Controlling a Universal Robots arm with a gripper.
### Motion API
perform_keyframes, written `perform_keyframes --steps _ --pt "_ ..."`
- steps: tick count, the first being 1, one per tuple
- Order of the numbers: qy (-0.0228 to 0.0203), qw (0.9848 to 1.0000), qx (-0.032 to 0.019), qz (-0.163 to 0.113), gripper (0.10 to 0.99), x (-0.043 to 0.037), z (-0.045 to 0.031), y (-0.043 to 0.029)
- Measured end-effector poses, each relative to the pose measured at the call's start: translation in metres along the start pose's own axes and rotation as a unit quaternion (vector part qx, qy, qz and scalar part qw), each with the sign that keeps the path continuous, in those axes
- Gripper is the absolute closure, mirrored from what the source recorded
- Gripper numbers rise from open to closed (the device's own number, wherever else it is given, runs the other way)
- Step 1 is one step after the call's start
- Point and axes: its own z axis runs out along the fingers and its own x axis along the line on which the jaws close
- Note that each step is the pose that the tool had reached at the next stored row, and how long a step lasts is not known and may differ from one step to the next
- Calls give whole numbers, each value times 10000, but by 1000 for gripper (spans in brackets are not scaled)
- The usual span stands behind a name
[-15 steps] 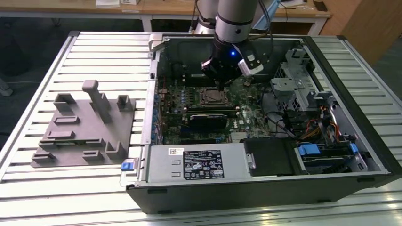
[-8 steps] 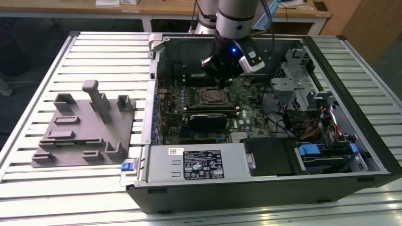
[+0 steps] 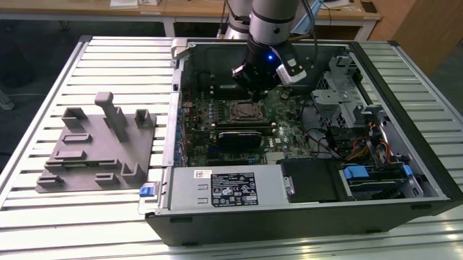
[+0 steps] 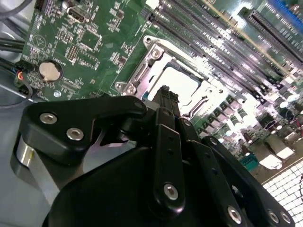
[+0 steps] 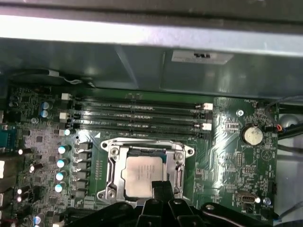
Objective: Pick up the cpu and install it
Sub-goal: 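Install the second cpu locking lever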
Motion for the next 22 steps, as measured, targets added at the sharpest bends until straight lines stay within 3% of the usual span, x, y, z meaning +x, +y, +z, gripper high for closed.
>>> perform_keyframes --steps 11,16,22 --pt "1 10000 0 6 980 11 0 -185" --pt "33 9999 -3 117 980 12 7 -222" --pt "35 9999 -3 136 980 16 10 -299"
